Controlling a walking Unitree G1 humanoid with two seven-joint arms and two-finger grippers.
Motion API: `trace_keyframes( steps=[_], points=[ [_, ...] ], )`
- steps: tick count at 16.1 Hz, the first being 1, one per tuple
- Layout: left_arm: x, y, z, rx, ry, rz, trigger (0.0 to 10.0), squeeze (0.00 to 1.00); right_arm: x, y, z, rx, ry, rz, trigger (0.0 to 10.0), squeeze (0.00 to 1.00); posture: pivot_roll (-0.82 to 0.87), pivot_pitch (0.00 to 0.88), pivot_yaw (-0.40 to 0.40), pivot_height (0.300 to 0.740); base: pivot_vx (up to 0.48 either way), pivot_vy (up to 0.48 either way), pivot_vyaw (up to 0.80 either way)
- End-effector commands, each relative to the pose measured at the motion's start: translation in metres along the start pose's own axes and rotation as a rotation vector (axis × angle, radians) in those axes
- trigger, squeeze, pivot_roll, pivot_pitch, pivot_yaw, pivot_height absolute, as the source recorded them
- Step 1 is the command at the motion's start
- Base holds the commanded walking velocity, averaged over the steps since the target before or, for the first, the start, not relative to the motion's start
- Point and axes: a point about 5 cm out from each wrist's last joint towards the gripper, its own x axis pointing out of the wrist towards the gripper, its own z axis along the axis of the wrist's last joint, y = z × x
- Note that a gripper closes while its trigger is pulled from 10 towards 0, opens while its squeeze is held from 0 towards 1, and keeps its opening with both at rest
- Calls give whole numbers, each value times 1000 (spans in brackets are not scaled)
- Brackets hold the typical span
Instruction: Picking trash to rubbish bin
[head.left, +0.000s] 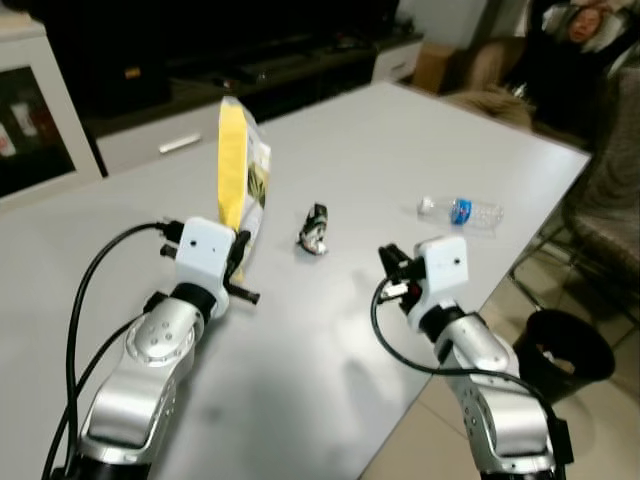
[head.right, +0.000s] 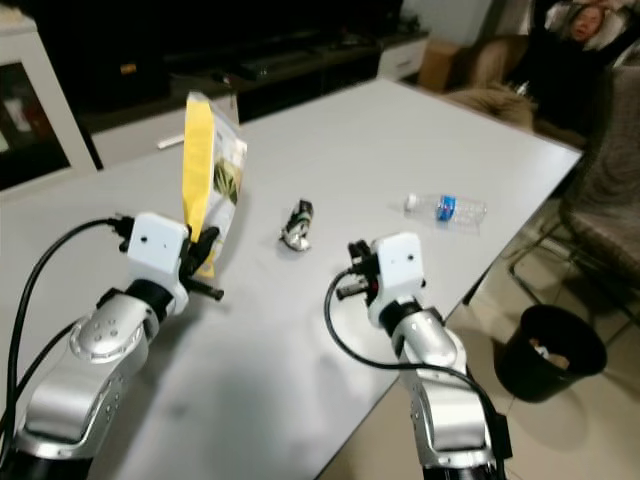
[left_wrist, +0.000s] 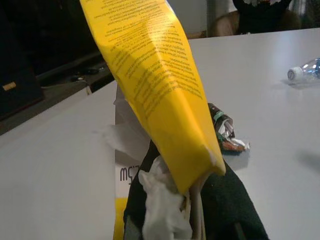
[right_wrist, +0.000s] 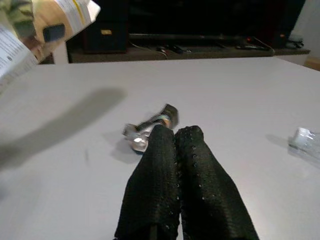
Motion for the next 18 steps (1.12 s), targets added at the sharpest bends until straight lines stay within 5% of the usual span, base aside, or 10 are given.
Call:
trace_keyframes(
  steps=[1,8,14,18],
  points=[
    [2,-5,3,14,-10,-28,10000,0,-2,-7,2,-9,-3,-28,10000,0,-122,8,-28,740,0,-480,0],
    [5,0,-3,-137,6,61,10000,0,0,-13,4,-57,6,-24,10000,0,-124,0,-30,740,0,0,0],
    [4,0,-4,-173,-7,59,10000,0,2,-15,1,-86,40,2,10000,0,-123,0,-36,740,48,0,0],
    [7,-2,-3,-178,-6,41,10000,0,2,-13,-3,-117,65,25,10000,0,-126,0,-35,740,306,0,800]
  ],
)
